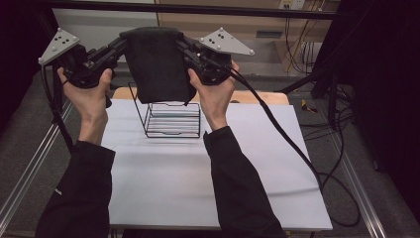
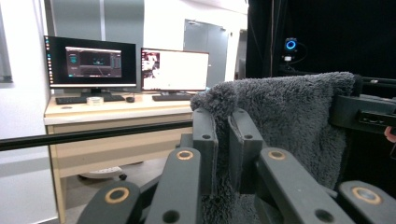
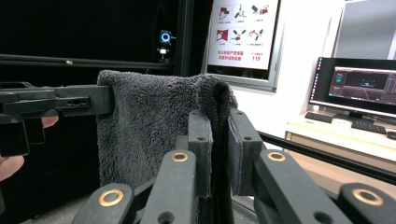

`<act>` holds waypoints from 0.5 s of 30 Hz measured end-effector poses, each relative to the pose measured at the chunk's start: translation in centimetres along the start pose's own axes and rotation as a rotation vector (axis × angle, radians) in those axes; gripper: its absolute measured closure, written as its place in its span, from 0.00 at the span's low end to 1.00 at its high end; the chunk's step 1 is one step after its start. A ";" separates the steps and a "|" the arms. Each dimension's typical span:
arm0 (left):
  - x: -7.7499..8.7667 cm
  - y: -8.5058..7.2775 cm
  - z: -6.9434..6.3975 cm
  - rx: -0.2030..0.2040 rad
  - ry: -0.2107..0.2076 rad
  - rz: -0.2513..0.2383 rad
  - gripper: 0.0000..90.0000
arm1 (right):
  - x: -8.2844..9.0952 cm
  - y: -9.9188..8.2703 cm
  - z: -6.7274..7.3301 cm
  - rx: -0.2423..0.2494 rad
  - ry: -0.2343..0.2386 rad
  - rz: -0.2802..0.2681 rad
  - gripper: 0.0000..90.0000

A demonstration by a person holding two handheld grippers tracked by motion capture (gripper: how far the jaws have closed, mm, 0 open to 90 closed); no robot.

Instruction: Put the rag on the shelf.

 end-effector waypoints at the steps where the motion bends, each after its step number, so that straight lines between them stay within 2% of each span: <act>1: -0.1 0.1 0.1 0.006 -0.001 -0.001 0.92 | -0.3 0.2 -0.1 0.003 -0.003 -0.001 0.91; 10: -1.4 1.3 1.2 0.026 0.014 -0.024 0.91 | -1.7 1.4 -0.9 0.002 -0.010 -0.016 0.91; 13: -1.9 1.6 1.4 0.005 0.022 -0.024 0.92 | -2.1 1.6 -1.3 -0.004 -0.017 -0.020 0.91; 15: -2.2 1.9 1.6 0.006 0.028 -0.023 0.91 | -2.4 1.8 -1.5 0.002 -0.019 -0.021 0.91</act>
Point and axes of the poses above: each handheld gripper's, and its own axes: x roughly backward along the jaws, y roughly out of its top, z roughly to its left, the point moved 8 cm from there along -x, roughly forward along the jaws, and after that the axes turned 1 degree about -z, right-handed, at the moved point
